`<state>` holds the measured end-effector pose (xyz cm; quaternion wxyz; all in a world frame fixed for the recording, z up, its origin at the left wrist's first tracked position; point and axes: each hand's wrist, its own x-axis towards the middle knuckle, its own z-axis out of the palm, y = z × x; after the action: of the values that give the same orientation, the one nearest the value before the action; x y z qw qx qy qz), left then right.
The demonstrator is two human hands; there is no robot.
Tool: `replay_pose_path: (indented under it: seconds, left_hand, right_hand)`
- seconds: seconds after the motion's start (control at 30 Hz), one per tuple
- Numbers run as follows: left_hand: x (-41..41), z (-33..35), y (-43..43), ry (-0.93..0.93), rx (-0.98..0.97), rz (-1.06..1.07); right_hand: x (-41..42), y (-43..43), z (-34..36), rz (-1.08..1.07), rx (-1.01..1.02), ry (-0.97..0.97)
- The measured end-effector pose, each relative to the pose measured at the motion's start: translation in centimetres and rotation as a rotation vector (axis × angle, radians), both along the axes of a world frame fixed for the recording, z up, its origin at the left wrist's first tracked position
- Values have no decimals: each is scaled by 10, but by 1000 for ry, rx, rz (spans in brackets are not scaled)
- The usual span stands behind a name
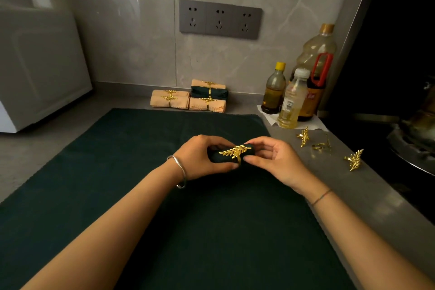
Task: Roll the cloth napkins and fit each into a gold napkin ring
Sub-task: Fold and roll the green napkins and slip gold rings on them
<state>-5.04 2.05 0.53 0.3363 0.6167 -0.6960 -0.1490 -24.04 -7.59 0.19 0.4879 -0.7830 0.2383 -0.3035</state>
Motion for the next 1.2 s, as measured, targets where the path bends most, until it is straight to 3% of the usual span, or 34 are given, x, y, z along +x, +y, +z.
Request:
replay_pose_path:
  seconds: [0.57,0.87,1.2]
  left_hand:
    - [9,12,5,-200,-48,138]
    - [21,-6,-2,-65,90,69]
    - [28,-18,-8,-89,127,77]
  right_hand:
    - [-7,-6,4,-39,-11,-71]
    - [-17,-21,-7,-39,10,82]
    - [11,-1,-4,-48,-559,386]
